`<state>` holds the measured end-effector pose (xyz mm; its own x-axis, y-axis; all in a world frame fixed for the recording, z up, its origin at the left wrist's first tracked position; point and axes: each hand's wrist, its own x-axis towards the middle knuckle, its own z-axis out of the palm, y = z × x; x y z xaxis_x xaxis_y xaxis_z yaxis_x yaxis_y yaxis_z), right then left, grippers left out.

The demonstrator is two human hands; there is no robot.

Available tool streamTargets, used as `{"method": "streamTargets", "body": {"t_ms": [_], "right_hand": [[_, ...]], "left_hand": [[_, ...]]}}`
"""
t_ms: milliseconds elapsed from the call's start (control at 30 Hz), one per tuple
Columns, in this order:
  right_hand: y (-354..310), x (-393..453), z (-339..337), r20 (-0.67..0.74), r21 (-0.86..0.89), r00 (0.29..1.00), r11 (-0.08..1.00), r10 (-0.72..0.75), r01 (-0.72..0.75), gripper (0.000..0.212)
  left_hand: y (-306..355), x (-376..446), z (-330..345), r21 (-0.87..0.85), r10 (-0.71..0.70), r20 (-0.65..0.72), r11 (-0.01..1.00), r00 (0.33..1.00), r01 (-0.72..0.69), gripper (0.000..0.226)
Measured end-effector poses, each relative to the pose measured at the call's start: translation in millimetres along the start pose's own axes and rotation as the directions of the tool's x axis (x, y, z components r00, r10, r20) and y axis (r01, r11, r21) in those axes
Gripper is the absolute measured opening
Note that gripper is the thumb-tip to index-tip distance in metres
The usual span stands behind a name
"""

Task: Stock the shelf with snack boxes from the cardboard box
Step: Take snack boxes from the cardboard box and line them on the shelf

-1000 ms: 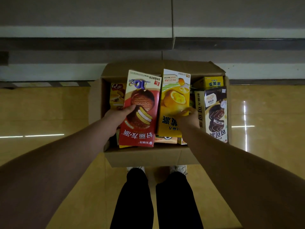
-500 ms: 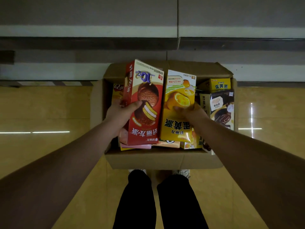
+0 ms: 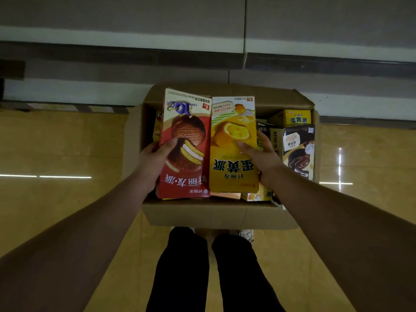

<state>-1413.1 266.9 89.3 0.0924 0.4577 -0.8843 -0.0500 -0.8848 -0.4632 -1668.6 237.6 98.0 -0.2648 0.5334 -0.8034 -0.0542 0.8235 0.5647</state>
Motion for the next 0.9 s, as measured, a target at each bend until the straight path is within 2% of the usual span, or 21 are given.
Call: {"method": "streamTargets", "body": {"t_ms": [133, 233, 333, 533, 600, 667, 767, 900], "right_hand": [[-7.5, -26.1, 7.2, -0.034, 0.051, 0.999, 0.998, -0.028, 0.030, 0.054], [-24.5, -62.8, 10.1, -0.012, 0.088, 0.997, 0.994, -0.070, 0.071, 0.068], [-37.2, -100.1, 4.5, 0.027, 0.079, 0.993, 0.991, -0.114, 0.112, 0.074], [-51.2, -168.8, -27.9, 0.142, 0.089, 0.980, 0.988, -0.142, 0.130, 0.064], [-53.4, -187.3, -36.9, 0.182, 0.113, 0.960, 0.975, -0.212, 0.194, 0.065], [-59.5, -206.5, -42.6, 0.194, 0.137, 0.932, 0.949, -0.306, 0.283, 0.066], [-77.3, -248.3, -46.6, 0.203, 0.150, 0.864, 0.886, -0.461, 0.438, 0.054], [-103.4, -307.9, -46.5, 0.186, 0.236, 0.783, 0.801, -0.593, 0.550, 0.060]], "left_hand": [[0.8, -27.2, -4.7, -0.004, 0.065, -0.028, 0.998, 0.997, -0.065, 0.046], [15.3, -60.2, -14.2, -0.017, 0.088, -0.020, 0.996, 0.996, -0.088, 0.046], [34.0, -92.3, -25.1, -0.070, 0.106, -0.014, 0.992, 0.994, -0.106, 0.065], [70.3, -160.5, -49.4, -0.200, 0.188, 0.001, 0.962, 0.982, -0.184, 0.083], [85.3, -186.3, -55.9, -0.239, 0.233, 0.012, 0.945, 0.972, -0.224, 0.084], [100.5, -214.0, -59.3, -0.265, 0.301, 0.005, 0.920, 0.953, -0.290, 0.069], [120.9, -254.6, -64.5, -0.277, 0.402, -0.009, 0.879, 0.916, -0.389, 0.051], [150.2, -305.1, -70.1, -0.298, 0.508, -0.002, 0.822, 0.861, -0.486, 0.062]]}}
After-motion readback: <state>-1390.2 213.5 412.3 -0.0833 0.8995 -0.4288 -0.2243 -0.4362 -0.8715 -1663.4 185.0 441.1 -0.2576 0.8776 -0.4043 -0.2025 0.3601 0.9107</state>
